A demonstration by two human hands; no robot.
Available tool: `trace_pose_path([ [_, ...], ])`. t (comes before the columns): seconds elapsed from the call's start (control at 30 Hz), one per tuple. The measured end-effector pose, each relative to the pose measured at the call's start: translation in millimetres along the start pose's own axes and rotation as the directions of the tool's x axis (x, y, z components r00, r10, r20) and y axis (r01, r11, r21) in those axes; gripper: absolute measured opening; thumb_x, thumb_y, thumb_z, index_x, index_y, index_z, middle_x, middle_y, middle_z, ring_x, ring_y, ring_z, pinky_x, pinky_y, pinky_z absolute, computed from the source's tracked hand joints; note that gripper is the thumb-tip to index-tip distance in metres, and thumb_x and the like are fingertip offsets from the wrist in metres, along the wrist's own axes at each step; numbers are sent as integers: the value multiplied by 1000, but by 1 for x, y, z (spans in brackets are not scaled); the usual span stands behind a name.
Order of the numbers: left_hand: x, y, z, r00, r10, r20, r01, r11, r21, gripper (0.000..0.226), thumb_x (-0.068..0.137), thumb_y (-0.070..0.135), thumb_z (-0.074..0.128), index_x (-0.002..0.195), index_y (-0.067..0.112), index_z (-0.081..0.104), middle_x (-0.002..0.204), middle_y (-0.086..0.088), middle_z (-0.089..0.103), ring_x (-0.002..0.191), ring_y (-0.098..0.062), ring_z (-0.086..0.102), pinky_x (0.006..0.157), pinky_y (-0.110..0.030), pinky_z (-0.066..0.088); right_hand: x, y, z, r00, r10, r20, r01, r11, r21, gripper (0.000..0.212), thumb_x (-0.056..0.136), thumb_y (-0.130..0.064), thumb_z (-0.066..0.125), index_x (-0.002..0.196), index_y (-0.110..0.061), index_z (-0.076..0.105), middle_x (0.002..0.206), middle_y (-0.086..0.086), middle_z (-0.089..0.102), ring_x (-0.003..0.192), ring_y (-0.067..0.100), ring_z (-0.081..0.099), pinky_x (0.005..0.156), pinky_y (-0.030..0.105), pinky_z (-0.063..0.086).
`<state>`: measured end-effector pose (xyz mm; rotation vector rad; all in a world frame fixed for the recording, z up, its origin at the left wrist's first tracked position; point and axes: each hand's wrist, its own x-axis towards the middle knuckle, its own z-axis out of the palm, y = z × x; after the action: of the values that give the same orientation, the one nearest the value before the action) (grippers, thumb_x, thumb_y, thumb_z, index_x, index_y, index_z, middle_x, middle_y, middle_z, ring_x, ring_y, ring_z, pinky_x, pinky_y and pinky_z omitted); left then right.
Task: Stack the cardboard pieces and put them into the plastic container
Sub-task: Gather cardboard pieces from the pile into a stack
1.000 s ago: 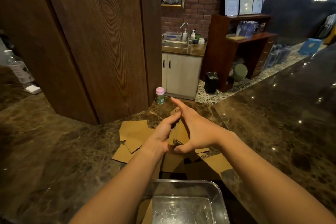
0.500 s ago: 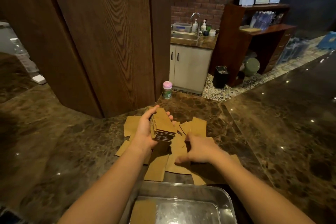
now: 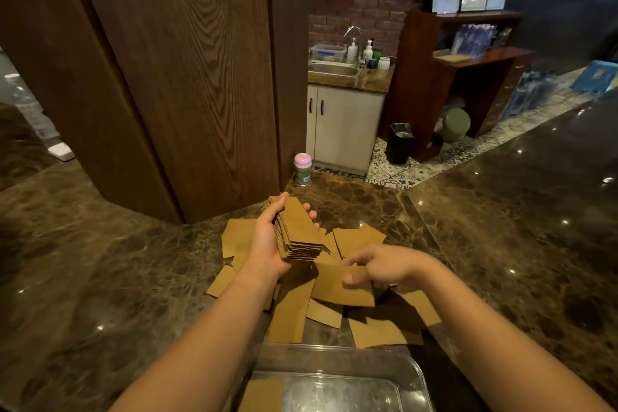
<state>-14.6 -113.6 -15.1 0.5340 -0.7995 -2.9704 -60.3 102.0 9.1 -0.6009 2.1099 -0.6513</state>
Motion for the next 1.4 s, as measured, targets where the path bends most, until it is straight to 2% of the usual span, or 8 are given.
trace_pose_path([
  [0.27, -1, -2, 17, 998, 38, 50, -40, 999, 32, 44, 74, 27, 74, 118, 22, 70, 99, -20, 74, 82, -33, 70, 69, -43, 59, -33, 5, -48, 950, -8, -311, 92, 962, 256, 7, 96, -20, 64, 92, -18, 70, 85, 0, 68, 70, 11, 60, 57, 24, 43],
  [0.43, -6, -9, 27, 993, 27, 119, -42, 991, 124, 23, 77, 38, 69, 89, 23, 83, 101, -13, 77, 84, -27, 74, 72, -41, 59, -30, -5, -34, 909, -30, -416, 268, 806, 527, 14, 95, -18, 67, 109, -16, 69, 104, 6, 77, 98, 28, 72, 86, 43, 52],
  [0.57, -12, -16, 36, 986, -9, 169, -19, 986, 165, 28, 78, 39, 68, 99, 27, 81, 105, -12, 77, 90, -31, 75, 67, -44, 61, -28, -19, -20, 880, -76, -469, 345, 781, 521, 14, 95, -15, 66, 108, -16, 69, 99, 5, 78, 85, 22, 72, 64, 30, 52],
  [0.77, -17, -22, 40, 989, -12, 147, -13, 985, 174, 30, 84, 34, 64, 106, 20, 79, 95, -15, 77, 83, -32, 75, 65, -44, 61, -26, -39, 3, 491, -289, -822, 410, 909, -75, 27, 94, -19, 62, 115, -33, 72, 85, -13, 68, 72, 2, 60, 60, 19, 44],
  [1.0, -34, -18, 43, 985, -119, 122, 75, 946, 315, 47, 82, 33, 72, 117, 2, 66, 103, -21, 69, 93, -35, 69, 77, -48, 59, -41, -62, 9, 750, -455, -480, 287, 878, -383, 65, 75, -79, 59, 114, -28, 64, 98, -8, 57, 84, 6, 53, 74, 33, 51],
  [1.1, -47, -15, 39, 973, -155, 171, 80, 921, 382, 59, 82, 27, 72, 133, 1, 56, 116, -25, 63, 105, -39, 62, 90, -52, 52, -52, -56, 4, 784, -453, -424, 283, 870, -404, 110, 53, -83, 75, 143, -44, 24, 145, -16, 27, 137, 7, 26, 116, 41, 32],
  [1.2, -66, -16, 39, 935, -252, 249, 135, 904, 406, 46, 77, 27, 77, 118, 9, 69, 99, -17, 72, 89, -33, 71, 73, -45, 60, -58, -60, 12, 826, -493, -273, 339, 822, -458, 143, 44, -79, 83, 140, -66, -22, 164, -20, -12, 145, 2, -14, 117, 38, -2],
  [1.4, -96, -19, 23, 940, -252, 232, 161, 923, 349, 30, 73, 28, 77, 97, 11, 79, 98, -16, 71, 96, -32, 68, 90, -48, 53, -65, -70, 46, 801, -547, -241, 410, 796, -445, 142, 58, -59, 87, 141, -63, -28, 157, -3, 22, 143, 18, 22, 113, 41, 31],
])
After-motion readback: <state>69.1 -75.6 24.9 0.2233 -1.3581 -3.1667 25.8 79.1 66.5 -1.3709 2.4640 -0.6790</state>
